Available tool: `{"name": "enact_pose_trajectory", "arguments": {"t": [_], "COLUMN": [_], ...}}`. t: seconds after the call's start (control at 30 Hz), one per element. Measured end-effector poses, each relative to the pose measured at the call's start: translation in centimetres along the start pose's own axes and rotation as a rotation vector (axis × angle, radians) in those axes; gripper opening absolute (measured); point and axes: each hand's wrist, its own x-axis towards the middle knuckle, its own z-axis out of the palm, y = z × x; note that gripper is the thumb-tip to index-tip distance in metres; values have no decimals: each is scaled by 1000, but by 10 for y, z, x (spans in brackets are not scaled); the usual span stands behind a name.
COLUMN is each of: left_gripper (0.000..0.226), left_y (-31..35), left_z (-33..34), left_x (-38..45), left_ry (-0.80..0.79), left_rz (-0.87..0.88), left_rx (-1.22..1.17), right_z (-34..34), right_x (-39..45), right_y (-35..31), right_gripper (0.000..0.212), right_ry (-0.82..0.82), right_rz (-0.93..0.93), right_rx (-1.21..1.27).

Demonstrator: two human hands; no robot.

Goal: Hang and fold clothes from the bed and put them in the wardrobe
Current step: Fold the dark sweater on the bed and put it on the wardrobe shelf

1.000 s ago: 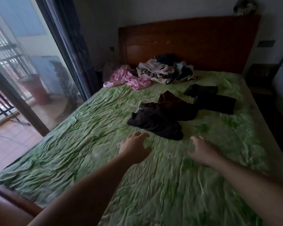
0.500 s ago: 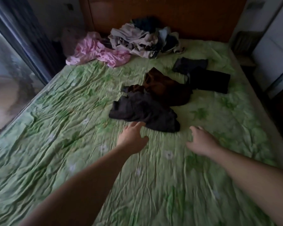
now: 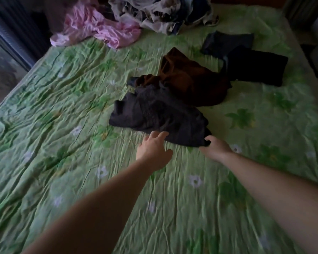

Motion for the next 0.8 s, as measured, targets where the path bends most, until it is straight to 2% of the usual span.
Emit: {"name": "enact_pose_trajectory", "arguments": {"t": [0.23,0.3,0.33,0.4,0.53,0.67,0.8], "left_gripper": [66,66,67,67,73,85,56], "left_y": [-9,-14,-15,-15,-11,-4,6], "left_z": [37,42,43,45,46,46,34], "left_x": [23,25,25,25,15,-4,-33], "left_ry": [-40,-56,-67,-76,-89,-87,-33], "left_rz": [5,-5,-14,-30,-14,20,102], "left_rx": [-21,-30,-38,-62,-77,-122,4], "right_z": [33,41,46,51,51,52,42], "right_x": [61,64,65,61,20,-45,-97], "right_y": [10,9,10,8,-16,-29,-32], "right_gripper": [68,70,59,21,30,29,34], "right_ry": [-165,-155,-101,43,118,84,56], "right_rz": [23,30,12,3,-58,-115,-214], "right_rx": [47,82,136,248,491,629,689]}}
